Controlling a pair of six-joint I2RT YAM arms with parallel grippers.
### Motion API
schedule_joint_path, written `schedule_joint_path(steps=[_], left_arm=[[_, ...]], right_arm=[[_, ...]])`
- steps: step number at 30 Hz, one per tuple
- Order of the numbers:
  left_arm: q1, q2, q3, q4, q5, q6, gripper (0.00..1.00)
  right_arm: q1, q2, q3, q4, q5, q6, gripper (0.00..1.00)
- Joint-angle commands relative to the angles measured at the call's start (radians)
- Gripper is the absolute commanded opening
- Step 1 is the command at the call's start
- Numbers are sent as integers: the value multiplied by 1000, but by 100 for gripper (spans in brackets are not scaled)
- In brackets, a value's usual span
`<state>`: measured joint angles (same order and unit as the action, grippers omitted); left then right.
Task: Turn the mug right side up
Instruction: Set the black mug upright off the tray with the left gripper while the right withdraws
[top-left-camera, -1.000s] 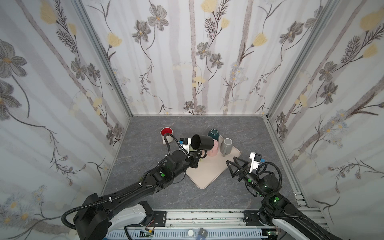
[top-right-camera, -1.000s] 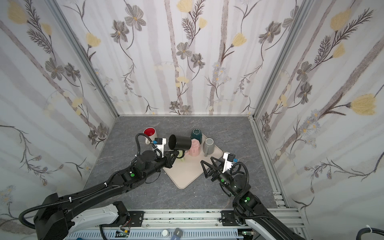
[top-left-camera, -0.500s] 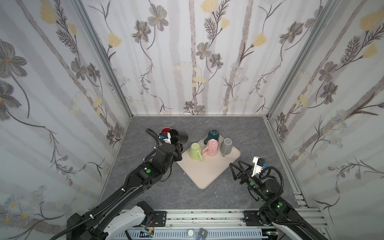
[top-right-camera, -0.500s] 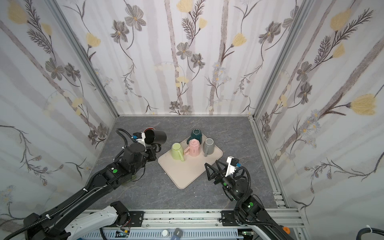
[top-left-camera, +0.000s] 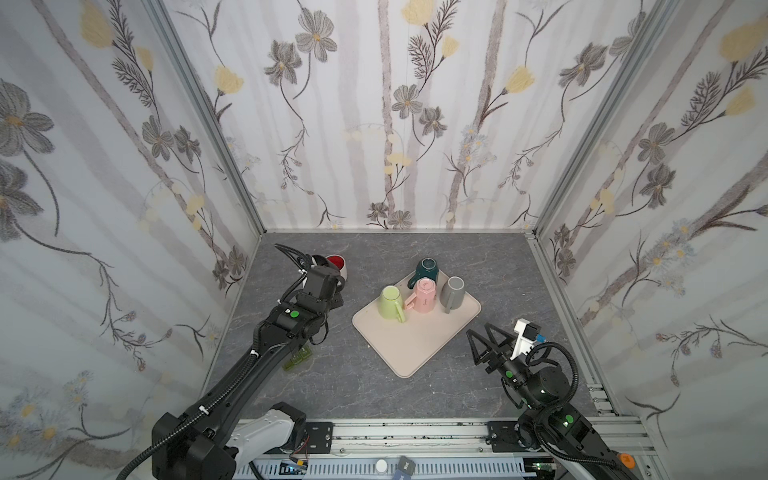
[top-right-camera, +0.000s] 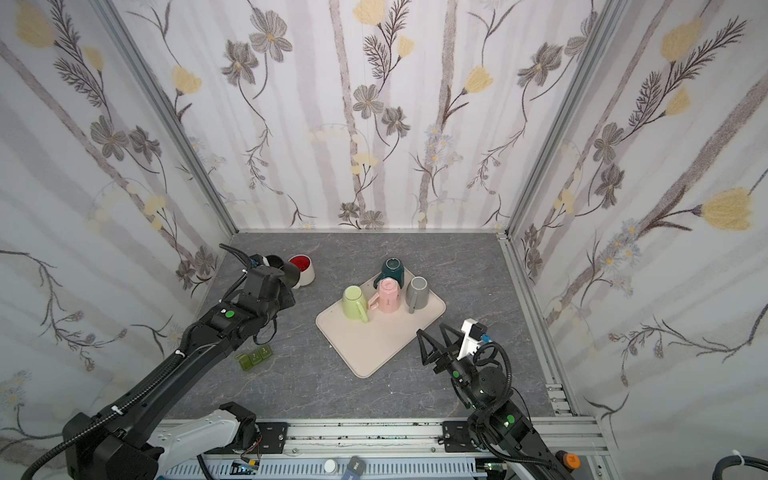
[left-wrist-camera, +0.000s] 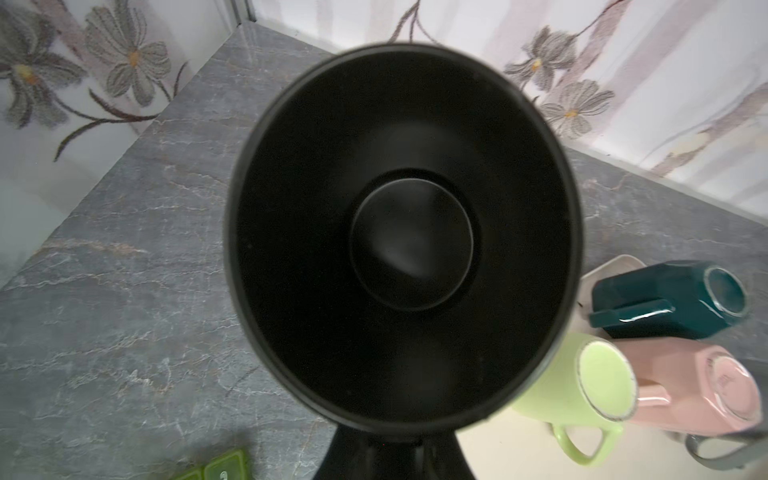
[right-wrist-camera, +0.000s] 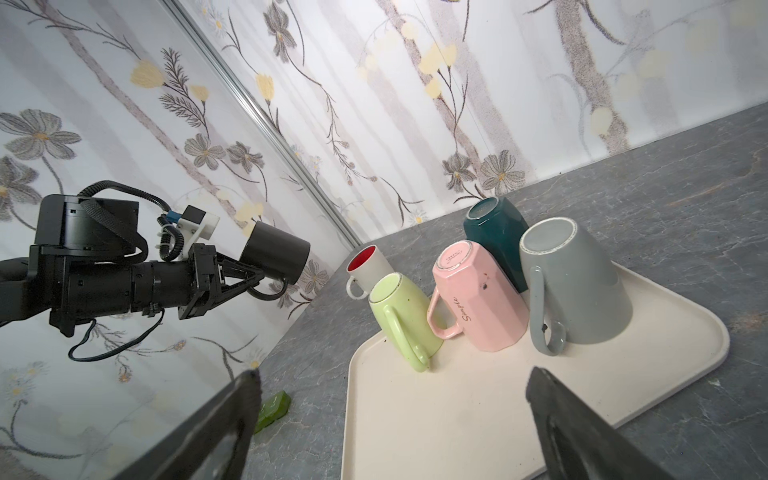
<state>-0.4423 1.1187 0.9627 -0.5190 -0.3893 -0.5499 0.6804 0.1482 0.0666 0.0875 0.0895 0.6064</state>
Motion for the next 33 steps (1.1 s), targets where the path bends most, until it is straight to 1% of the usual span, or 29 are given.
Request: schedule_joint_path(steps=[1,9,12,16,18,23,33], left_arm=[[33,17,11,41,-85,-7,0],[182,54,40,29,-92,27,0],[235,70,50,33,-82,38,0],[299,107,43,65,-38,33,0],[315,137,47,79,-19,34,0],[334,255,89,83,-17,54,0],[374,428,177,89,-36,120,0]], right_arm=[[-1,-34,-5,-45,21,-16,100],[-2,-62,-6,-63,14,-29,100],[-2,-37,-1,-60,17,-44,100],[-2,33,19,-50,21,-57,100],[-2,68,20,-32,24,-63,100],[-3,136,17,5,34,-68,100],[-10,176,9,32,67,-85,100]])
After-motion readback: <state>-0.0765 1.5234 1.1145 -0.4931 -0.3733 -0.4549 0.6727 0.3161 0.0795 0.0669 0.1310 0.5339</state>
